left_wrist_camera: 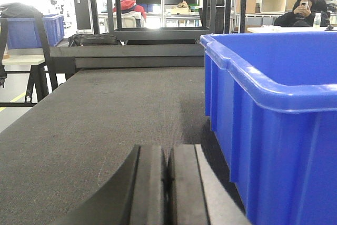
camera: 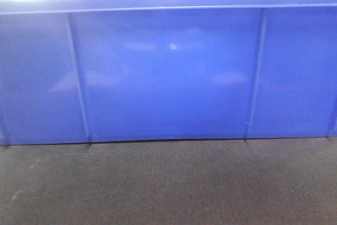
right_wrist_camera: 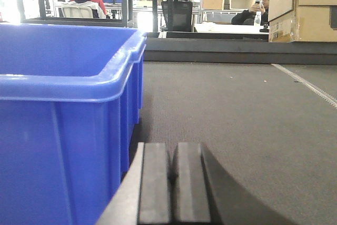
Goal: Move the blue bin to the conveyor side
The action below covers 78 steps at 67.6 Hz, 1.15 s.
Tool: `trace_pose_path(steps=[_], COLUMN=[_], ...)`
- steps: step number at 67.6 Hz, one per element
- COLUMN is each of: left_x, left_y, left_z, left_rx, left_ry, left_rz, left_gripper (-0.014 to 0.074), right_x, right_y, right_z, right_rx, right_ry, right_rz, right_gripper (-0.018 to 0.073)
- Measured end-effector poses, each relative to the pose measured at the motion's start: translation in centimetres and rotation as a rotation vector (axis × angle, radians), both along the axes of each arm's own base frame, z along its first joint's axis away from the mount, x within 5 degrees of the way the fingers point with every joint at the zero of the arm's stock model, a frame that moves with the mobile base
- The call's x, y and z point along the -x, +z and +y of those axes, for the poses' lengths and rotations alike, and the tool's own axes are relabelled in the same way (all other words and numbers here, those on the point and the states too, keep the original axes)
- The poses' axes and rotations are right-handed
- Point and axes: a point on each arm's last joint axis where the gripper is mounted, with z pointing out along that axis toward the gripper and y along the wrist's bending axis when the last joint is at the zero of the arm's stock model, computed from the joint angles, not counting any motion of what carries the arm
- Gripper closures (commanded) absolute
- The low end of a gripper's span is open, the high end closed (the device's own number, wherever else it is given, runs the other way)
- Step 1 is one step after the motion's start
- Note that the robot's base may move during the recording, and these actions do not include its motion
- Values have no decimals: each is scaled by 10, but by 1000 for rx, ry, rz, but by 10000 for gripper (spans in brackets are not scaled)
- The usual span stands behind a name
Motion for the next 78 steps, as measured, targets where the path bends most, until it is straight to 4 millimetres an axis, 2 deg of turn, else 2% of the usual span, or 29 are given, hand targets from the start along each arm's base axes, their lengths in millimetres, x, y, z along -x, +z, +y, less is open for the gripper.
trace_pose_path(steps=[78], left_x=[0], left_y=[0], left_z=[0], left_rx=[0], left_ry=[0], left_rz=[0], left_gripper=[613], right_x=[0], right_y=[0], right_z=[0], right_rx=[0], right_ry=[0], right_rz=[0], right_gripper=[648])
